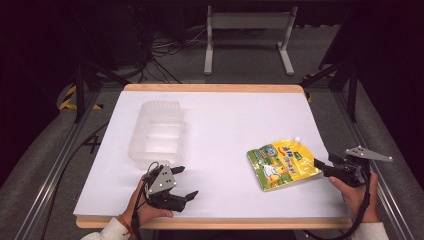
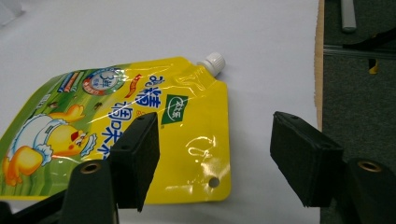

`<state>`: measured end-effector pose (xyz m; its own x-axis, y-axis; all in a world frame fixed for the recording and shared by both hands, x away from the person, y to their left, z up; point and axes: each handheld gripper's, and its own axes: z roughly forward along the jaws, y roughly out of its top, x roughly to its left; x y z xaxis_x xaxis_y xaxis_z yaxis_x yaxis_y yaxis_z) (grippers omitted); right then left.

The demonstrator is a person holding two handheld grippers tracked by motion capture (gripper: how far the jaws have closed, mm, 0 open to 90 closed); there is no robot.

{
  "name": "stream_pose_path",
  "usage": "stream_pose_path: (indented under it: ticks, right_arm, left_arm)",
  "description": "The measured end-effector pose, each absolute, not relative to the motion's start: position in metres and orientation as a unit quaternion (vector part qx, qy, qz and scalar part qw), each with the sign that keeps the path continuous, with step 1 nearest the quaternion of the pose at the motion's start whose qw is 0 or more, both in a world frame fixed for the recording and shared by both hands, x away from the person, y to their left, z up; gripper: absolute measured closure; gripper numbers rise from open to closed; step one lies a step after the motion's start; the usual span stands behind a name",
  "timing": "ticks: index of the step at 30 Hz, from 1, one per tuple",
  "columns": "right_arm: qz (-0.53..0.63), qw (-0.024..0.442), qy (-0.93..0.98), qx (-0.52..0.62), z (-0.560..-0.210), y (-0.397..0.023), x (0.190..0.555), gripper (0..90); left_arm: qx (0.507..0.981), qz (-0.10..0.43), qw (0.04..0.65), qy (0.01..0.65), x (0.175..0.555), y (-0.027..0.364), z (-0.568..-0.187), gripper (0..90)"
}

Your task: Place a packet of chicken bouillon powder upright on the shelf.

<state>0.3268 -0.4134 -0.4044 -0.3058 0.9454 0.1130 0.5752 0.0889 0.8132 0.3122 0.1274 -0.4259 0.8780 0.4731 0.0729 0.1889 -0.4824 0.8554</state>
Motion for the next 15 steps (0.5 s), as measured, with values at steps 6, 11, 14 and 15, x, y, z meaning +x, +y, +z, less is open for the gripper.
stream_pose_path:
  ticks: [6, 11, 14, 15]
  right_arm:
    - [0.394, 0.212, 0.703, 0.552, -0.414, -0.419, 0.318, 30.7]
    - [0.394, 0.189, 0.700, 0.565, -0.422, -0.421, 0.320, 29.8]
    - [0.397, 0.174, 0.695, 0.574, -0.427, -0.420, 0.324, 29.1]
    - [0.397, 0.174, 0.695, 0.574, -0.427, -0.420, 0.324, 29.1]
  left_arm:
    - [0.851, 0.147, 0.467, 0.191, 0.312, 0.127, -0.428, 16.1]
    - [0.854, 0.144, 0.463, 0.186, 0.312, 0.127, -0.430, 16.1]
    - [0.855, 0.143, 0.462, 0.186, 0.311, 0.126, -0.430, 16.0]
    - [0.855, 0.143, 0.462, 0.186, 0.311, 0.126, -0.430, 16.0]
